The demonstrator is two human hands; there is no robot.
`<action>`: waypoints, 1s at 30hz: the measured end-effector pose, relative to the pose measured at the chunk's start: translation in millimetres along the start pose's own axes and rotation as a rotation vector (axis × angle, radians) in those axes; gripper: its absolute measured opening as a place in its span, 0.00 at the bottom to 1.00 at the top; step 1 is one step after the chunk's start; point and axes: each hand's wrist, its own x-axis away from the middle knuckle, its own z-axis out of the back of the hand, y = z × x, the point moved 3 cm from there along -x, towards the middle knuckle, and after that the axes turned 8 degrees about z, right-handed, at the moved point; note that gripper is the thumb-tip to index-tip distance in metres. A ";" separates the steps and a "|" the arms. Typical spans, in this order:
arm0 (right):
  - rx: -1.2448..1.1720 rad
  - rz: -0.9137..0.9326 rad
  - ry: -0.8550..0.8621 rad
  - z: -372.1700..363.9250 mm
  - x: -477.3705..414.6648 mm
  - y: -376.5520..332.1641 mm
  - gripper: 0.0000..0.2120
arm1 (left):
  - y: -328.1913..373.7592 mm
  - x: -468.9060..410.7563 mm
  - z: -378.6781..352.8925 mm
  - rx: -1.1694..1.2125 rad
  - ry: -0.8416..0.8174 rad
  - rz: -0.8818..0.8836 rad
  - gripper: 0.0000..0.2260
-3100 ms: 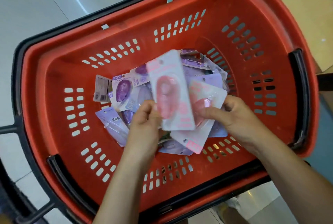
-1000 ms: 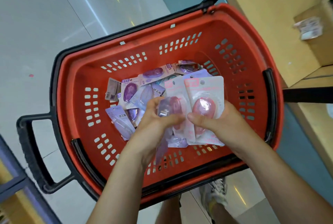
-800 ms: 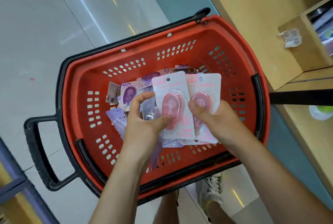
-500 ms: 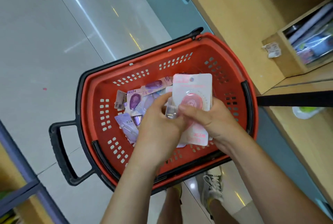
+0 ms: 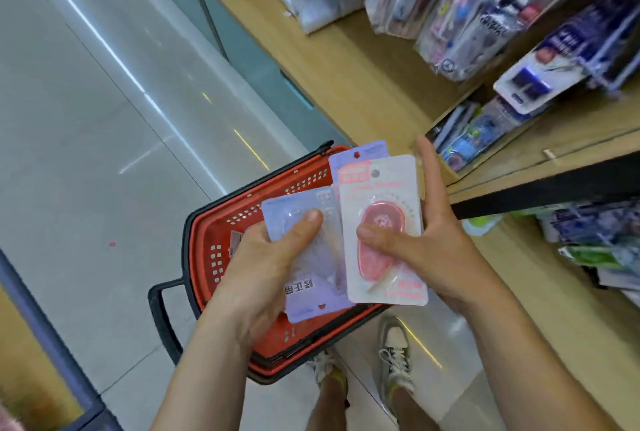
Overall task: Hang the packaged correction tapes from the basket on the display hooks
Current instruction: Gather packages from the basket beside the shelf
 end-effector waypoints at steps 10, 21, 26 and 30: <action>-0.045 0.127 0.050 46.9 72.4 -85.4 0.46 | 46.1 78.4 -64.6 0.141 0.036 -0.020 0.10; -0.167 0.259 0.068 127.6 178.4 -161.0 0.51 | 53.3 219.4 -183.4 -0.454 0.044 -0.445 0.08; -0.271 0.273 0.142 169.2 231.2 -173.2 0.42 | 35.6 257.0 -230.3 -0.719 -0.266 -0.327 0.26; -0.349 0.264 0.201 201.6 273.1 -175.4 0.41 | 36.8 280.7 -270.2 -0.894 -0.502 -0.278 0.33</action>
